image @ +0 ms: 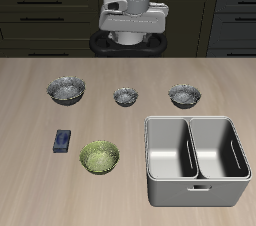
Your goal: Place the green bowl in the right side of the drainer
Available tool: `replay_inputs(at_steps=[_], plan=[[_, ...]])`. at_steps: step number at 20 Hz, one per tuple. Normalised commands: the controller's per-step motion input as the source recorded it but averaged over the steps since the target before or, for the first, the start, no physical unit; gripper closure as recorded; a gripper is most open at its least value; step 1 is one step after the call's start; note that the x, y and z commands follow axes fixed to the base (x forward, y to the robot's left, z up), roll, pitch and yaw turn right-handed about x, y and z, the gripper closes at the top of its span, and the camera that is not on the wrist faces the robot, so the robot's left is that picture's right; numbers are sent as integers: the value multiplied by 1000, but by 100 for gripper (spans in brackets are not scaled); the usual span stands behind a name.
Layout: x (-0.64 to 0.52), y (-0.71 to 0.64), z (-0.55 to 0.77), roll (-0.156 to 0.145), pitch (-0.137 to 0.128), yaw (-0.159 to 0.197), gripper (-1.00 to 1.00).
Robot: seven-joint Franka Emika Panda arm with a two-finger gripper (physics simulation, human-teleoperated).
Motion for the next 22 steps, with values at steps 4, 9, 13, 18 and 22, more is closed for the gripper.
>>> replay_inputs(at_steps=[4,9,13,18,22], plan=[[235,-69,40,29,26,16,-100],[264,-199,111,29,-12,20,-100],[336,-303,129,17,-3,2,-100],[304,-341,71,-23,2,10,-100],[279,-229,66,-5,-4,14,-100]])
